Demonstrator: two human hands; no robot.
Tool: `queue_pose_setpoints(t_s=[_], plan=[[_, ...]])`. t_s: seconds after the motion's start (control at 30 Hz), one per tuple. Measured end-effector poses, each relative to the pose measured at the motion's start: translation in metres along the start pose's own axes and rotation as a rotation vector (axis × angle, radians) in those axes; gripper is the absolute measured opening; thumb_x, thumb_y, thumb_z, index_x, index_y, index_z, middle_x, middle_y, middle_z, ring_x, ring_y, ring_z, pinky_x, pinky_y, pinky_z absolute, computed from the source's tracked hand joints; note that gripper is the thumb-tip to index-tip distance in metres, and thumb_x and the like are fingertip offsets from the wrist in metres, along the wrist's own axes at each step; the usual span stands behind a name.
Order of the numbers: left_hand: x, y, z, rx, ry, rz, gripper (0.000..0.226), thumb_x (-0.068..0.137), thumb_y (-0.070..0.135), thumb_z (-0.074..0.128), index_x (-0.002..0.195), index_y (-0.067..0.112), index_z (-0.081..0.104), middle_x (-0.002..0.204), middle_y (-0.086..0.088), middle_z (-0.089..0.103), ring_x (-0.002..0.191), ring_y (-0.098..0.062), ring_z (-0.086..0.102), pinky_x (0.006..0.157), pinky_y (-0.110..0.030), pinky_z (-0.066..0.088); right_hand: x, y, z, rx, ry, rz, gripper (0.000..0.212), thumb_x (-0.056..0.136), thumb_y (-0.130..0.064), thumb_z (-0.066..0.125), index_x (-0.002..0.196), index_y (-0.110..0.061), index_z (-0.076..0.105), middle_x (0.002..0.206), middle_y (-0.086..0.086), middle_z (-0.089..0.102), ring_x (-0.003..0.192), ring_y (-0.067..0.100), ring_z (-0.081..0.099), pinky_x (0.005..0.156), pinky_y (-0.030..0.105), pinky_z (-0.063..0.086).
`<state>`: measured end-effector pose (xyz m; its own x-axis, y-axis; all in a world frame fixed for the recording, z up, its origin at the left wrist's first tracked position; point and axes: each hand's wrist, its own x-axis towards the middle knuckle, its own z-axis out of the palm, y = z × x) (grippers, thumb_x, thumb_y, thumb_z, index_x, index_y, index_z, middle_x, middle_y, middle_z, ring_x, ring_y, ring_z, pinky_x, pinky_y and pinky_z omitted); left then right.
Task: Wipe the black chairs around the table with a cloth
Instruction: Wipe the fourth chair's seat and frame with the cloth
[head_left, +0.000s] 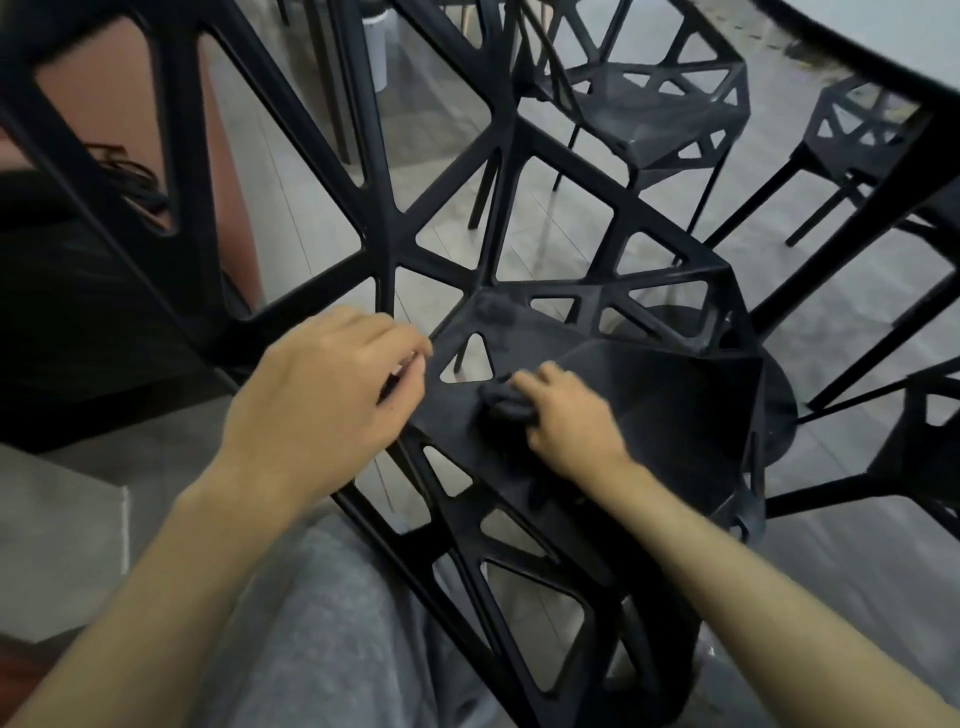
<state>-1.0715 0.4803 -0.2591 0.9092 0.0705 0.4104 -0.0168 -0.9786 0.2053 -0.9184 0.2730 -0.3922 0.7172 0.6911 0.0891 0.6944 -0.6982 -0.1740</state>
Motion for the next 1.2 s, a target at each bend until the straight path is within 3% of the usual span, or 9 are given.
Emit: queue_pose_setpoints(t_s=[0.13, 0.23, 0.33, 0.5, 0.63, 0.87, 0.97, 1.03, 1.2], plan=[[-0.003, 0.007, 0.006, 0.029, -0.031, -0.053, 0.013, 0.098, 0.031, 0.059, 0.097, 0.026, 0.071, 0.088, 0.013, 0.067, 0.081, -0.014, 0.061, 0.067, -0.030, 0.048, 0.051, 0.073, -0.008, -0.089, 0.147, 0.304, 0.040, 0.081, -0.013, 0.063, 0.118, -0.022, 0.056, 0.110, 0.012, 0.053, 0.100, 0.042, 0.057, 0.071, 0.046, 0.051], [-0.003, 0.006, 0.005, 0.042, 0.006, -0.130, 0.016, 0.099, 0.034, 0.056, 0.096, 0.027, 0.071, 0.086, 0.013, 0.067, 0.081, -0.012, 0.061, 0.064, -0.025, 0.038, 0.061, 0.074, -0.007, -0.098, 0.205, 0.405, 0.039, 0.081, -0.012, 0.063, 0.118, -0.020, 0.057, 0.109, 0.013, 0.054, 0.101, 0.042, 0.056, 0.071, 0.046, 0.050], [-0.004, 0.009, 0.007, 0.051, 0.018, -0.154, 0.018, 0.098, 0.035, 0.055, 0.093, 0.027, 0.070, 0.084, 0.012, 0.066, 0.079, -0.013, 0.060, 0.062, -0.025, 0.034, 0.041, 0.032, 0.001, -0.073, 0.127, 0.292, 0.043, 0.076, -0.012, 0.062, 0.118, -0.022, 0.058, 0.111, 0.009, 0.052, 0.101, 0.038, 0.057, 0.073, 0.046, 0.053], [-0.006, 0.010, 0.007, 0.088, -0.005, -0.172, 0.024, 0.097, 0.039, 0.049, 0.095, 0.025, 0.069, 0.084, 0.010, 0.065, 0.079, -0.016, 0.061, 0.059, -0.030, 0.045, -0.013, -0.054, 0.008, 0.154, -0.032, -0.104, 0.039, 0.078, -0.018, 0.063, 0.115, -0.027, 0.053, 0.107, -0.003, 0.047, 0.095, 0.025, 0.055, 0.069, 0.041, 0.051], [-0.005, 0.009, 0.007, 0.090, -0.041, -0.181, 0.027, 0.098, 0.040, 0.046, 0.097, 0.026, 0.069, 0.084, 0.010, 0.065, 0.079, -0.015, 0.061, 0.059, -0.030, 0.048, -0.009, -0.048, 0.009, 0.120, -0.035, -0.238, 0.042, 0.077, -0.017, 0.062, 0.118, -0.025, 0.054, 0.108, -0.001, 0.049, 0.092, 0.026, 0.054, 0.066, 0.042, 0.052], [-0.001, 0.009, 0.006, 0.075, -0.008, -0.202, 0.020, 0.094, 0.038, 0.052, 0.091, 0.028, 0.069, 0.079, 0.013, 0.064, 0.073, -0.011, 0.057, 0.058, -0.024, 0.032, 0.092, 0.042, 0.010, 0.018, 0.188, 0.326, 0.040, 0.084, -0.011, 0.060, 0.123, -0.020, 0.053, 0.113, 0.010, 0.051, 0.101, 0.039, 0.056, 0.067, 0.042, 0.045], [0.000, 0.009, 0.005, 0.071, -0.001, -0.200, 0.021, 0.095, 0.039, 0.051, 0.091, 0.028, 0.069, 0.080, 0.014, 0.064, 0.073, -0.009, 0.056, 0.057, -0.022, 0.029, 0.097, 0.036, 0.013, 0.009, 0.217, 0.416, 0.042, 0.083, -0.010, 0.061, 0.124, -0.017, 0.053, 0.114, 0.012, 0.052, 0.101, 0.038, 0.055, 0.069, 0.041, 0.044], [-0.002, 0.010, 0.005, 0.068, 0.005, -0.198, 0.022, 0.095, 0.039, 0.051, 0.090, 0.028, 0.069, 0.080, 0.014, 0.065, 0.071, -0.009, 0.056, 0.054, -0.022, 0.033, 0.083, 0.020, 0.015, 0.013, 0.196, 0.342, 0.041, 0.082, -0.010, 0.061, 0.122, -0.017, 0.054, 0.114, 0.010, 0.052, 0.099, 0.038, 0.056, 0.069, 0.041, 0.047], [-0.006, 0.011, 0.007, 0.068, 0.001, -0.197, 0.018, 0.097, 0.038, 0.055, 0.090, 0.027, 0.067, 0.077, 0.011, 0.063, 0.070, -0.013, 0.058, 0.052, -0.027, 0.044, 0.041, -0.005, 0.015, -0.003, 0.028, -0.115, 0.047, 0.078, -0.015, 0.064, 0.123, -0.024, 0.056, 0.111, 0.003, 0.051, 0.094, 0.030, 0.056, 0.068, 0.044, 0.052]])
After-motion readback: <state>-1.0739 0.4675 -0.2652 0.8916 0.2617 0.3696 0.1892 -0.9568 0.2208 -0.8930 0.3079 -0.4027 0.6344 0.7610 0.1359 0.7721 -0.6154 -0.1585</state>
